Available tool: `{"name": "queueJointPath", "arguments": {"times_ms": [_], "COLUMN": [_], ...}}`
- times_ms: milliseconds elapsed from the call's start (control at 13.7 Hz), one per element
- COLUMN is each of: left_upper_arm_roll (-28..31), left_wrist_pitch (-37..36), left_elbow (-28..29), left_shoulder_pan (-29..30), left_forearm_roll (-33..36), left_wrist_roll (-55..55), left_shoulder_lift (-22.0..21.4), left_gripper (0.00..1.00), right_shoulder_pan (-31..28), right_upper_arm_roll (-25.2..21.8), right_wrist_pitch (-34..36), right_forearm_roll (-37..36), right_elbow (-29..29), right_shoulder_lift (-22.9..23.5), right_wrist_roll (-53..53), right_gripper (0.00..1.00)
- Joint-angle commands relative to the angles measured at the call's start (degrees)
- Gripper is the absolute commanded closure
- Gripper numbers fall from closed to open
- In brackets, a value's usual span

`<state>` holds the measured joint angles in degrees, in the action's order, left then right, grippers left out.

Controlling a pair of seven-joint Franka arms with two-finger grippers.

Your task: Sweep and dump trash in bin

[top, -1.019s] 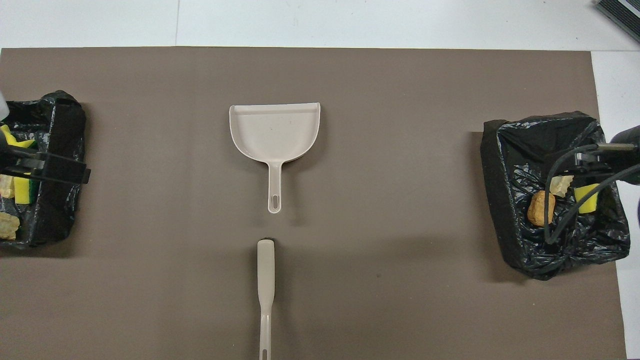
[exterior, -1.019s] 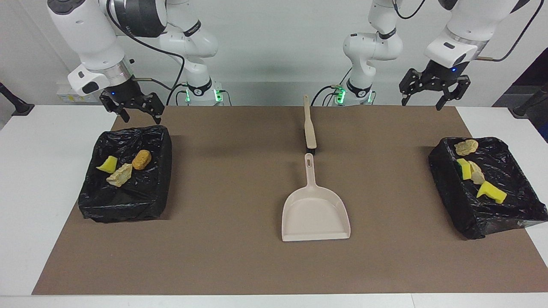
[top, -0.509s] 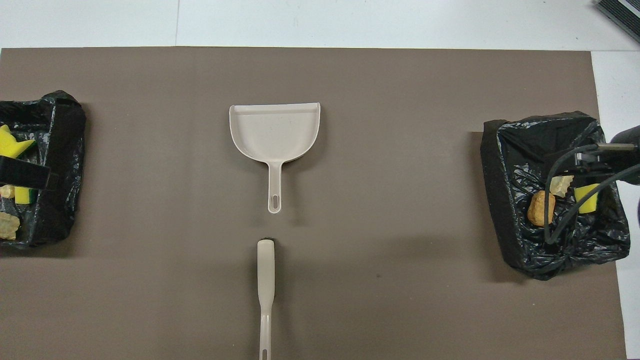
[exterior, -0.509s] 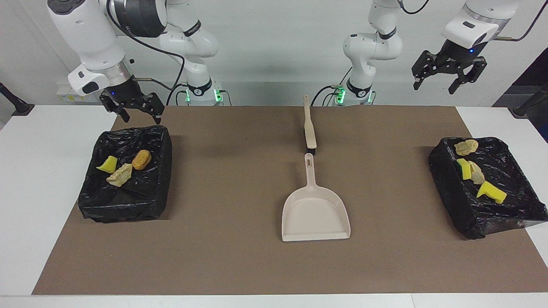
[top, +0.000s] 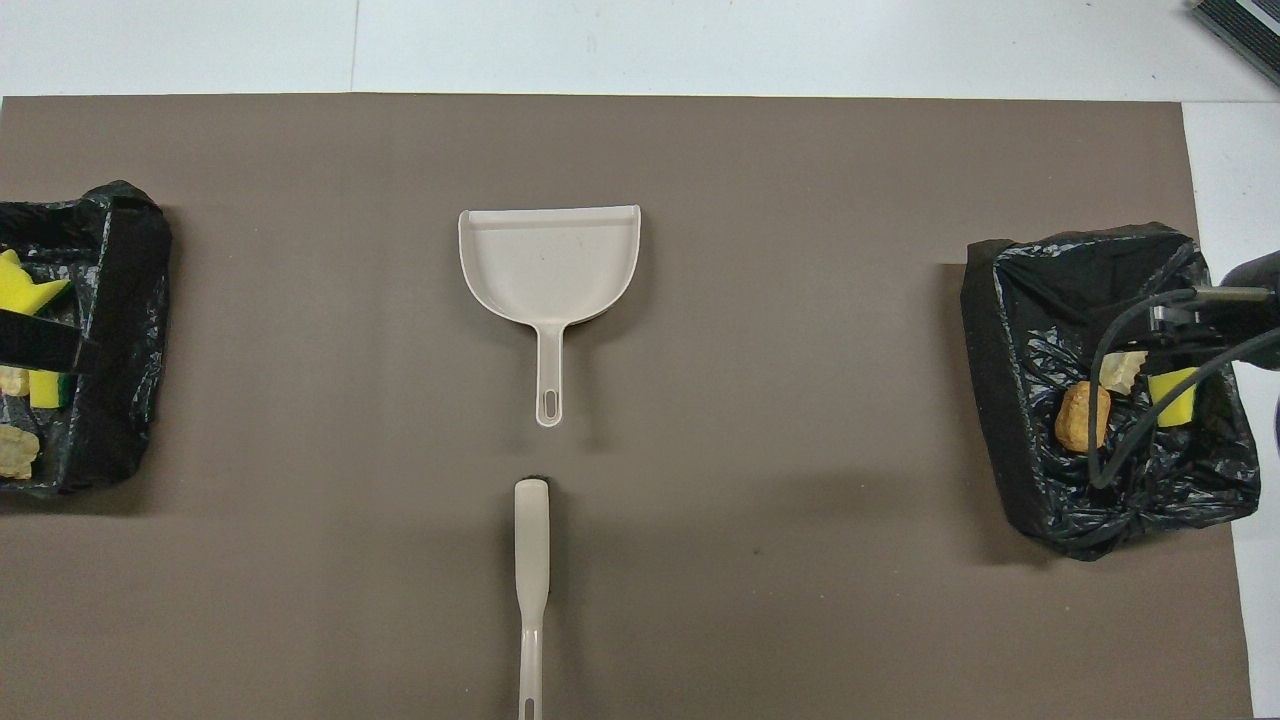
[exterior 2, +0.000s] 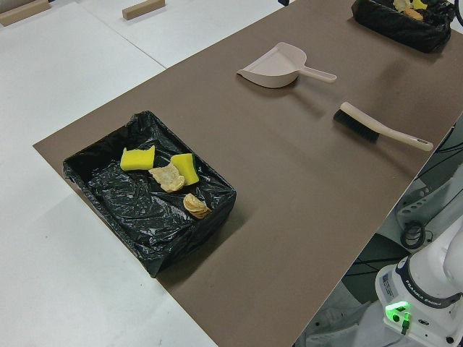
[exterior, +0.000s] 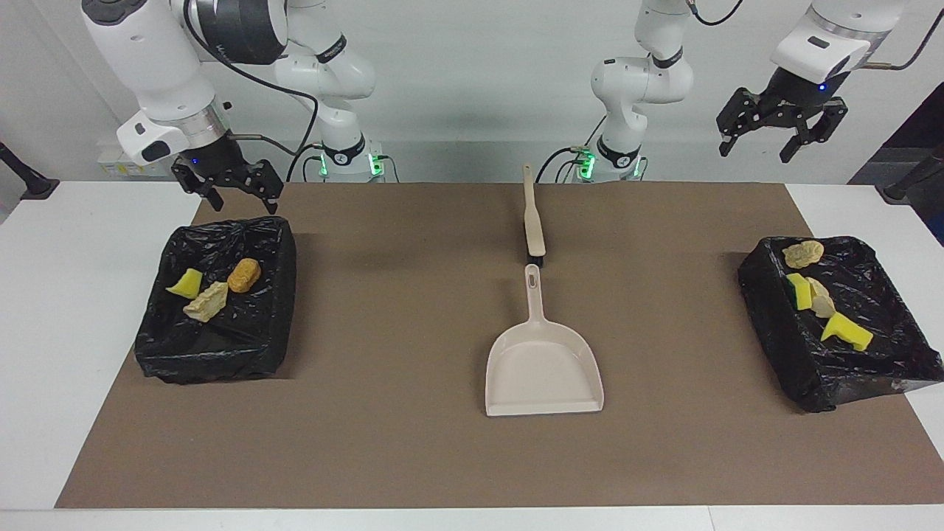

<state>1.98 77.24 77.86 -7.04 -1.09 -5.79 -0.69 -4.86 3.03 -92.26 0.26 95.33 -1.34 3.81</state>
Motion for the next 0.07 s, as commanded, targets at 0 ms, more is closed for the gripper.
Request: {"name": "queueJointPath", "arguments": {"times_ms": [0], "left_upper_arm_roll": [-0.49], "left_wrist_pitch": [0.01], "left_elbow": [-0.44], "left_shoulder_pan": [0.71], "left_forearm_roll": [0.21], "left_wrist_roll": [-0.01], "left_shoulder_lift": [0.16], "left_gripper": [0.0], "right_shoulder_pan": [-0.24], "right_upper_arm_roll": [0.22], "right_wrist_pitch": [-0.2], "right_forearm_roll": [0.26], "right_elbow": [1.09], "right_shoulder_lift": [-0.94], "right_wrist_roll": [1.12], "right_gripper": [0.0]}}
